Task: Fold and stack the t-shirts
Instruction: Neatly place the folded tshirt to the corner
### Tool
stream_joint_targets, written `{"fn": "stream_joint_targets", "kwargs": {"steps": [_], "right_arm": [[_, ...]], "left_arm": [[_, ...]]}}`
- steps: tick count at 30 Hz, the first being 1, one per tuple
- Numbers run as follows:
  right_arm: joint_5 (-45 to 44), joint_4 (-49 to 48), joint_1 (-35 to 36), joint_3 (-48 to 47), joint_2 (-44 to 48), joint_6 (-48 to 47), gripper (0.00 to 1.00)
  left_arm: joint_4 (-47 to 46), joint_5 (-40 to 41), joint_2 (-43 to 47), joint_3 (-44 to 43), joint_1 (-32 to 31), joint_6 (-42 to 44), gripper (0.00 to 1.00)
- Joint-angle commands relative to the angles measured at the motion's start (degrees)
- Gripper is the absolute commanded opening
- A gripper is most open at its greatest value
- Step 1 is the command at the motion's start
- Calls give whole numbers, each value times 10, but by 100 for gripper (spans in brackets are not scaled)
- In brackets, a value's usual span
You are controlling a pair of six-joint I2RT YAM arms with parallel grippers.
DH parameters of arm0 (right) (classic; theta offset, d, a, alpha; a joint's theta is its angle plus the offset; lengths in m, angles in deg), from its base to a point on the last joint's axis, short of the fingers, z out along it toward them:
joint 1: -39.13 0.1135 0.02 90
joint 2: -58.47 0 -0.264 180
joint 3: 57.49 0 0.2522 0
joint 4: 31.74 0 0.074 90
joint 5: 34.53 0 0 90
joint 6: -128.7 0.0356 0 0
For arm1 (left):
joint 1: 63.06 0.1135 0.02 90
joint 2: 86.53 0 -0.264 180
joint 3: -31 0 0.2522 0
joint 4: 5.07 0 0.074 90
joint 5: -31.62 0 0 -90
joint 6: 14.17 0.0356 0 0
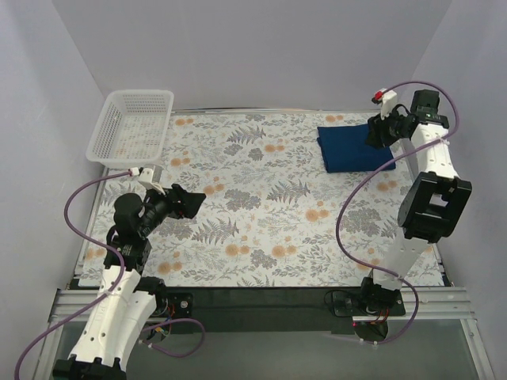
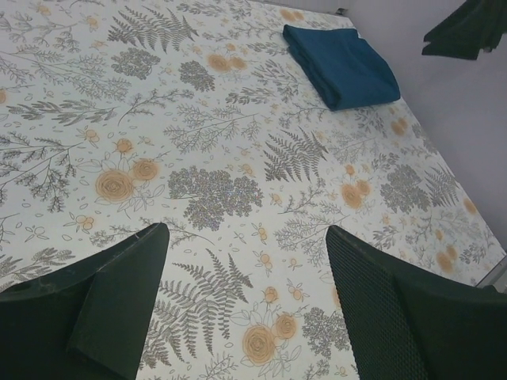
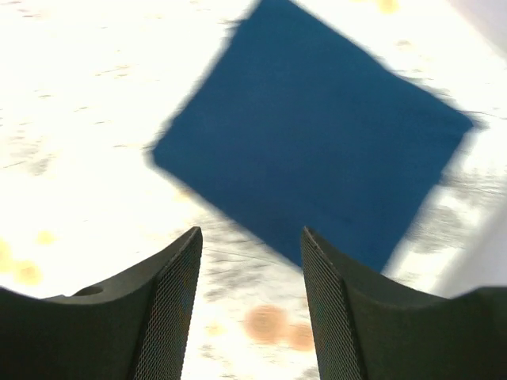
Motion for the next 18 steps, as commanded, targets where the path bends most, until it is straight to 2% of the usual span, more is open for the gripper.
{"fn": "stream_joint_targets", "kwargs": {"steps": [1, 2, 3, 5, 6, 7, 10, 11, 13, 18], "right_arm": [[174, 50, -2, 78, 55, -18, 50], [181, 44, -2, 103, 93, -10, 52], [172, 10, -2, 149, 116, 30, 61], [143, -30, -3, 212, 198, 61, 68], [124, -45, -4, 274, 230, 67, 73], [99, -93, -3, 302, 261, 101, 76], [-15, -148, -4, 396, 407, 134, 98], [-74, -160, -7, 419, 435, 139, 98], [-116, -189, -13, 477, 486, 163, 98], [-228, -200, -21, 547, 618, 265, 98]], "left_arm": [[-1, 21, 4, -3, 3, -9, 75], [-1, 25, -6, -2, 3, -21, 81], [2, 37, -13, -7, 3, -26, 85], [25, 57, -29, -16, 3, -44, 92], [36, 74, -45, -23, 3, -47, 95], [51, 78, -51, -34, 3, -47, 95], [75, 118, -58, -53, 3, -35, 96], [82, 131, -58, -56, 3, -31, 96], [95, 169, -50, -59, 3, -25, 98], [84, 177, -25, -39, 3, -9, 98]]}}
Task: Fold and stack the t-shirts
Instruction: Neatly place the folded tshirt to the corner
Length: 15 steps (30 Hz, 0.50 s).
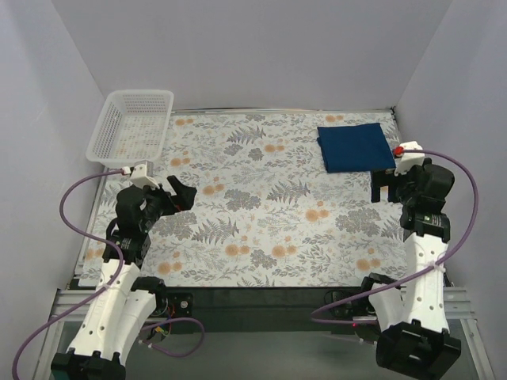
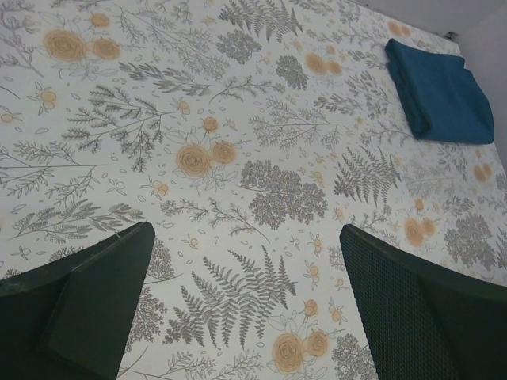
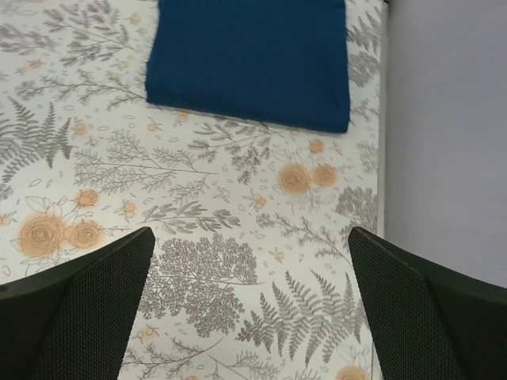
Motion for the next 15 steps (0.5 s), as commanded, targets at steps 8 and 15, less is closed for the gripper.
{"fn": "stream_joint_targets", "kwargs": {"steps": [8, 15], "right_arm": [[-170, -22, -5, 53, 90, 181, 98], [-202, -6, -5, 24, 51, 180, 98]], "left_arm": [[4, 13, 34, -4, 3, 27, 98], [4, 12, 46, 1, 3, 27, 98]]}}
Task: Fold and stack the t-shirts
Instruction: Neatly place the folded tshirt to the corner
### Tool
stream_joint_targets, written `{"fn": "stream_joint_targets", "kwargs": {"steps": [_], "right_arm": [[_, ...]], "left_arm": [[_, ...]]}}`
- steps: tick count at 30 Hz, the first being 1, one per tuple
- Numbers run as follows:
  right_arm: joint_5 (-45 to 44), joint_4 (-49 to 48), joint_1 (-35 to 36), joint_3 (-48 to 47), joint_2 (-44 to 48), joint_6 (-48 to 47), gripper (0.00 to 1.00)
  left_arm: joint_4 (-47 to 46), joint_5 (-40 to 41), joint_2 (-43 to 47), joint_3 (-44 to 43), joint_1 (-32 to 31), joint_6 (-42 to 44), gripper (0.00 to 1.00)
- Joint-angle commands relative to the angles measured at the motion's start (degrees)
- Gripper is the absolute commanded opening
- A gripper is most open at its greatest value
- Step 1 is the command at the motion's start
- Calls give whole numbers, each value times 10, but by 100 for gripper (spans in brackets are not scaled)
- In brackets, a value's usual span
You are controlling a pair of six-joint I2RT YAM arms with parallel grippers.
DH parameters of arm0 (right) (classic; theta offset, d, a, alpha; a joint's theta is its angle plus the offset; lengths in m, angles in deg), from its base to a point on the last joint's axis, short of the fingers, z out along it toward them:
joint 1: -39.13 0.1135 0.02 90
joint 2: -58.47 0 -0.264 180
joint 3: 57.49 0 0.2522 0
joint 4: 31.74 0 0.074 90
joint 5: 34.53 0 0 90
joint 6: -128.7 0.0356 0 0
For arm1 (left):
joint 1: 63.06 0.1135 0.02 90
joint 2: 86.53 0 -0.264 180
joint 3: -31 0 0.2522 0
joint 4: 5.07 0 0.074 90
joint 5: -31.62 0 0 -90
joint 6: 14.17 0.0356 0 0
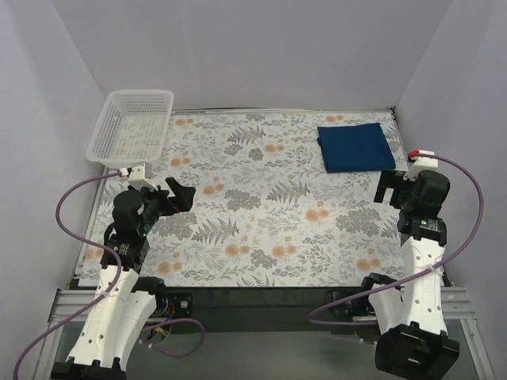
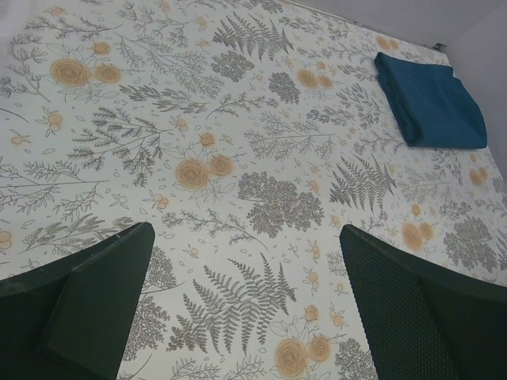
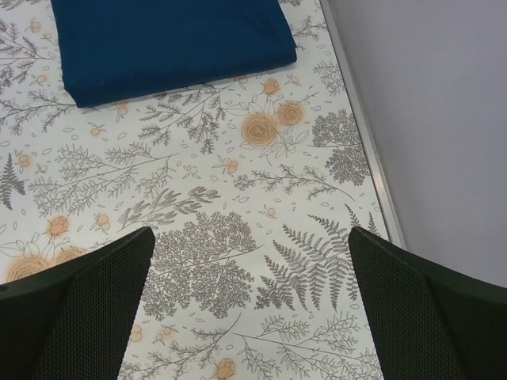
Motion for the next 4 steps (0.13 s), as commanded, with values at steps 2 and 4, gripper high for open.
{"fn": "stream_joint_targets", "kwargs": {"steps": [2, 4], "right_arm": [[-21, -10, -2, -32, -4, 10, 98], [-16, -16, -2, -31, -4, 5, 98]], "left_arm": [[5, -1, 5, 0, 3, 11, 98], [4, -2, 1, -1, 3, 11, 98]]}}
